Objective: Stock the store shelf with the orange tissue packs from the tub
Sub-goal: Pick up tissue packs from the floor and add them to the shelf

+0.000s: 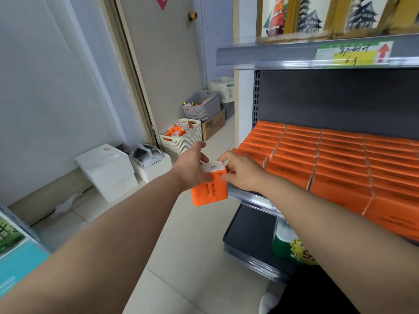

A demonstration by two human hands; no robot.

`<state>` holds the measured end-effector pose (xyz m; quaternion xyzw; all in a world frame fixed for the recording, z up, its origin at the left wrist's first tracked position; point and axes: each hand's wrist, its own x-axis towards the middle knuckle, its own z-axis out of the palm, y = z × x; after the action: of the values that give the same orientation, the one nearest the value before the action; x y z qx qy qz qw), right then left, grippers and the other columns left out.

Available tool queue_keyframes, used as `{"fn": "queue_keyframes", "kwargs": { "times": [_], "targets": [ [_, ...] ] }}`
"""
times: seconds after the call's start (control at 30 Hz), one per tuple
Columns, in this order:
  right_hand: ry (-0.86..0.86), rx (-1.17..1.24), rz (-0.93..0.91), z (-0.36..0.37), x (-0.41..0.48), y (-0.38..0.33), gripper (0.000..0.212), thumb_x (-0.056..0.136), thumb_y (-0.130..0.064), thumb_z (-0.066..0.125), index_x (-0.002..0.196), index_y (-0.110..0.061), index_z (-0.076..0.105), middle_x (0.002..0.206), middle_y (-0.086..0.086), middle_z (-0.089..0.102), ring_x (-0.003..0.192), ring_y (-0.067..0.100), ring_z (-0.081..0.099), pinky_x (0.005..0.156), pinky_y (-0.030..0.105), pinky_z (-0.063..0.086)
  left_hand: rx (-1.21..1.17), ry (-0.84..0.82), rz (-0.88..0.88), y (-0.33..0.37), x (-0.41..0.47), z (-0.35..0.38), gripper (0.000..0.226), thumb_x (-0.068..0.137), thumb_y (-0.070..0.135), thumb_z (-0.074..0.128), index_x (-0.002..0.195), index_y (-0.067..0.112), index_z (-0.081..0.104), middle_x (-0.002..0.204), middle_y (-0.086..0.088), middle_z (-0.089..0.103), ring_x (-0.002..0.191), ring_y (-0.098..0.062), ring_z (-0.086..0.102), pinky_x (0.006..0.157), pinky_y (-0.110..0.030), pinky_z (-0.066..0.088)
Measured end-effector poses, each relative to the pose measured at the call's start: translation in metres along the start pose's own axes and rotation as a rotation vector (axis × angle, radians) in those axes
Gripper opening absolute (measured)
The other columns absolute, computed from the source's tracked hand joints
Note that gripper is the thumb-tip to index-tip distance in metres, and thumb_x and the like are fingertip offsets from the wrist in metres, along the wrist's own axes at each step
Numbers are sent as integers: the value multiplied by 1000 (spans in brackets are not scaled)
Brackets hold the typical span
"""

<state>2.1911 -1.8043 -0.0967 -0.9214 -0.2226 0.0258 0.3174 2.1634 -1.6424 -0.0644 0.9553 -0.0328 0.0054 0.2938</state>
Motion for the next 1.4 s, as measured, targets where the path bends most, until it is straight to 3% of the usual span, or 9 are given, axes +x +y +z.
{"fn": "queue_keyframes", "kwargs": {
  "times": [0.13,0.27,0.37,0.43,0.6,0.8,1.0,1.17,1.4],
  "targets": [
    [84,38,51,-6,-10,2,30,89,-20,63,115,-18,48,103,1,59,95,18,56,76,29,42,37,24,-67,6,-6,-2,94,67,13,84,142,15,28,122,-5,54,104,-22,53,83,-29,45],
    [117,156,132,-22,-14,12,38,86,-25,69,118,-17,49,114,3,62,108,19,58,95,36,46,135,73,-111,9,1,-2,50,71,17,79,109,13,48,99,-7,56,92,-27,53,68,-32,42],
    [110,-93,179,-37,-18,31,49,88,-22,66,132,-17,44,125,2,59,117,22,55,97,34,44,151,183,-47,18,15,6,28,77,10,66,93,17,43,81,-2,51,82,-28,52,63,-31,37],
    [178,-343,201,-45,-21,47,44,92,-15,57,134,-20,45,131,4,56,122,24,50,98,35,43,148,221,-5,26,30,15,23,80,8,58,97,18,46,87,-4,56,84,-27,53,68,-32,41],
    [202,-527,267,-51,-28,83,38,92,-14,49,129,-26,51,133,2,51,126,23,41,102,41,34,303,161,95,37,69,51,48,78,1,49,121,22,55,115,-11,53,113,-33,46,89,-41,46],
    [156,-493,307,-57,-27,94,37,99,-28,40,135,-20,48,135,3,49,127,24,42,103,43,34,379,41,155,41,80,89,58,81,-3,44,130,27,51,127,-5,43,121,-27,35,90,-40,46],
    [191,-518,320,-56,-25,96,40,95,-18,45,136,-20,45,135,3,48,127,23,41,104,44,33,282,94,-9,34,83,93,76,79,-3,56,145,14,23,142,-11,37,129,-29,38,102,-40,41],
    [176,-512,321,-50,-27,99,42,95,-16,45,137,-19,45,137,3,47,130,24,40,108,47,33,124,-10,-139,35,87,98,60,87,4,49,142,13,24,107,-4,51,96,-23,53,76,-33,48],
    [192,-522,314,-51,-28,95,44,92,-10,44,135,-17,45,134,3,50,127,24,43,105,46,35,43,23,-137,35,94,101,54,89,5,42,140,14,28,108,-6,54,97,-26,57,84,-41,53]
  ]
}}
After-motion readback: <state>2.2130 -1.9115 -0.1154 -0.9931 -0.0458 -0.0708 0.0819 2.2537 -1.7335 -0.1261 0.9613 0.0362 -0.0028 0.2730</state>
